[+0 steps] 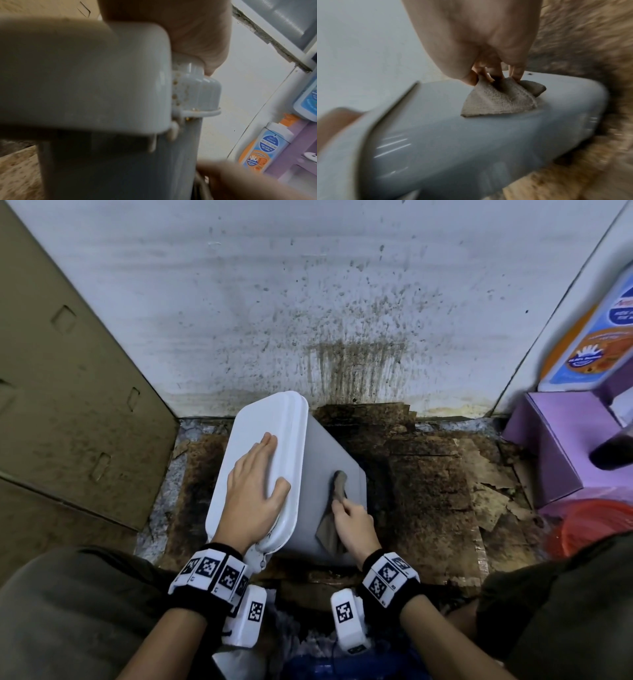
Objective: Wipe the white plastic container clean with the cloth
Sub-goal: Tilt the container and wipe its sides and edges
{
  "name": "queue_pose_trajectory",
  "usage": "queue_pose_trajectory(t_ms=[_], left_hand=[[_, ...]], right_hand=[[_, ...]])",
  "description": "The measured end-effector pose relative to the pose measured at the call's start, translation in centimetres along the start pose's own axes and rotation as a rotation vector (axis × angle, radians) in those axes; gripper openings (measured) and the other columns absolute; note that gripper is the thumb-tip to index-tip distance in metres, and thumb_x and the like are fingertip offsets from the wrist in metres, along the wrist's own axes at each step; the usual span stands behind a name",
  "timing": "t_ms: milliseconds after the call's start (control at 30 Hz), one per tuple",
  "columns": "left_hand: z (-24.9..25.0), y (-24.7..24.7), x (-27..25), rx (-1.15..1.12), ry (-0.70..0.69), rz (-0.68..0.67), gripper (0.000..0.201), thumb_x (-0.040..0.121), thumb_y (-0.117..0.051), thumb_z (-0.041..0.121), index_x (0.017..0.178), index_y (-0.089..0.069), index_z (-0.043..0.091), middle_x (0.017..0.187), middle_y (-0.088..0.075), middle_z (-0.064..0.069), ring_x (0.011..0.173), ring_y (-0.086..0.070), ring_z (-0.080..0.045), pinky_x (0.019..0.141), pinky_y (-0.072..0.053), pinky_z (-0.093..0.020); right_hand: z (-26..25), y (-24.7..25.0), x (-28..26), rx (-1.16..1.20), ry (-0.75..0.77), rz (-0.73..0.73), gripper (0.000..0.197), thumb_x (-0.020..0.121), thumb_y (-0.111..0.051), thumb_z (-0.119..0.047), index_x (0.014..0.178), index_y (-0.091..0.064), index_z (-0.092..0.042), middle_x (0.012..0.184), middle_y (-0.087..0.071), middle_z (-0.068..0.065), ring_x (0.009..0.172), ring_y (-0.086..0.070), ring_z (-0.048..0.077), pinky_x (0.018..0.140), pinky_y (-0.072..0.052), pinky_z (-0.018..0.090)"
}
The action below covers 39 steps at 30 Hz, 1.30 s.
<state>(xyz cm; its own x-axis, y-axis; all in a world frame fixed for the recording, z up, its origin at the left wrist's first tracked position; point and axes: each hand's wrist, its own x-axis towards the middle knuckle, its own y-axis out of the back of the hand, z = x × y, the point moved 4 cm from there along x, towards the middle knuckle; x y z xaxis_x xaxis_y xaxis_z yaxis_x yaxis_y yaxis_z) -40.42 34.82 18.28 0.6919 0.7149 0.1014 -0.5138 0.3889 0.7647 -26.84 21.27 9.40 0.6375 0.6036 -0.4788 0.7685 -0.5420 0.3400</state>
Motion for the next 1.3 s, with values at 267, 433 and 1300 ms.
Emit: queue_pose_trajectory(t_ms=[267, 433, 1300], left_hand=[[-0.5, 0.1, 0.1, 0.011, 0.004, -0.009, 0.075, 0.089, -0.031, 0.052, 0.16, -0.022, 0.031, 0.167, -0.02, 0.014, 0.153, -0.017, -0.013, 0.124, -0.019, -0.041], [-0.9, 0.2, 0.1, -0.002, 0.001, -0.008, 0.074, 0.09, -0.032, 0.052, 0.16, -0.022, 0.031, 0.167, -0.02, 0.014, 0.153, -0.018, -0.013, 0.124, -0.02, -0.044], [-0.2, -0.1, 0.0, 0.006, -0.008, -0.012, 0.075, 0.089, -0.032, 0.051, 0.16, -0.023, 0.029, 0.167, -0.021, 0.011, 0.153, -0.019, -0.016, 0.124, -0.019, -0.043]], right_hand=[[-4.4, -1.9, -1.7, -0.095, 0.254, -0.092, 0.039, 0.106, -0.033, -0.045, 0.135, -0.054, -0.031, 0.124, -0.058, 0.007, 0.117, -0.049, 0.019, 0.109, -0.035, 0.032], [-4.3, -1.7, -2.1, -0.208, 0.332, -0.113, 0.047, 0.11, -0.032, -0.029, 0.155, -0.034, -0.018, 0.146, -0.043, 0.011, 0.128, -0.043, 0.026, 0.099, -0.022, 0.012], [-3.6, -1.4, -1.2, 0.021, 0.139, 0.081, 0.034, 0.107, -0.036, -0.029, 0.111, -0.064, -0.01, 0.106, -0.069, 0.012, 0.104, -0.061, 0.028, 0.091, -0.046, 0.035]])
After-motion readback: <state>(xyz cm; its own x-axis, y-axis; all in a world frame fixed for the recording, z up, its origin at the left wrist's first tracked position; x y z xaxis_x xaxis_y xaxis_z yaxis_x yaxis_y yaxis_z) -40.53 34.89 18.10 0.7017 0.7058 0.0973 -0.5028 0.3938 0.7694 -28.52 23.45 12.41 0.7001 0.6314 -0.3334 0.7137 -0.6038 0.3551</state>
